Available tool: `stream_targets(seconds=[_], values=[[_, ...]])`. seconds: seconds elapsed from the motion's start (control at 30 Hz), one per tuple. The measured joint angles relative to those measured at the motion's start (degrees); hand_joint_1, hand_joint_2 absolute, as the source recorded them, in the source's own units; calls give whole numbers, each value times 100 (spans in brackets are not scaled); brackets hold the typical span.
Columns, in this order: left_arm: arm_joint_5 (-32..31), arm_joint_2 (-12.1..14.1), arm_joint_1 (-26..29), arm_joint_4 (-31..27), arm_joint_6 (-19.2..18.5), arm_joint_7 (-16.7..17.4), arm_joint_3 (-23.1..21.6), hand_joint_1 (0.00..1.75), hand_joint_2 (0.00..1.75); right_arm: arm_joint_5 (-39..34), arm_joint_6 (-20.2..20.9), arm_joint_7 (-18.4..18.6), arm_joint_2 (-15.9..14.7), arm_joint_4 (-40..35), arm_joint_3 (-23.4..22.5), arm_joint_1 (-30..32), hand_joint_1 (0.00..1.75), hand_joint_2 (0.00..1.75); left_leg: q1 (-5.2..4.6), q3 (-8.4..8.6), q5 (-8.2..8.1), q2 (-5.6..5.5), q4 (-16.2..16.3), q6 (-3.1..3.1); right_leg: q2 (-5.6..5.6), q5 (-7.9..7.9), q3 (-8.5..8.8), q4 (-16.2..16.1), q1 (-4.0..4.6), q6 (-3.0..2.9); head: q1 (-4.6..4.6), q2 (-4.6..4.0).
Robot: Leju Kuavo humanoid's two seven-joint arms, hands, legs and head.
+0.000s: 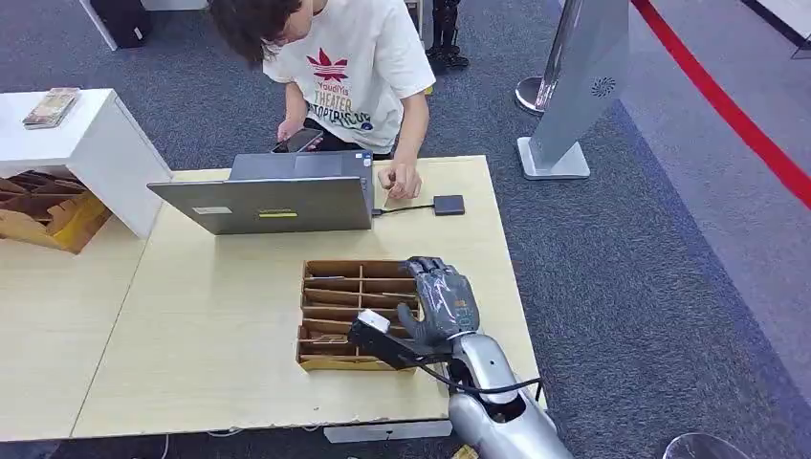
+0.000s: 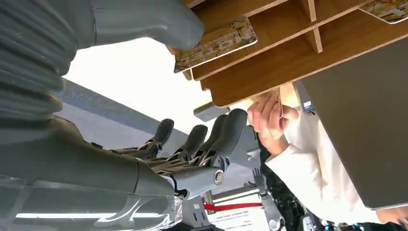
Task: Pass the card to the sensor for recognition and then transmit it.
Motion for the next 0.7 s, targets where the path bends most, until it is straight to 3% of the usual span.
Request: stream_targets(seconds=[0.27, 0.7], values=[[0, 0, -1, 0, -2, 2, -2, 0, 0, -9, 17, 0, 31, 63, -7, -18, 68, 175, 0, 0, 0, 0, 0, 0, 0, 0, 0, 0, 0, 0, 0, 0], [-15, 0, -5, 0, -4, 35, -28, 0, 0, -42, 111, 11, 155, 352, -22, -132, 63, 175, 0, 0, 0, 0, 0, 0, 0, 0, 0, 0, 0, 0, 0, 0]])
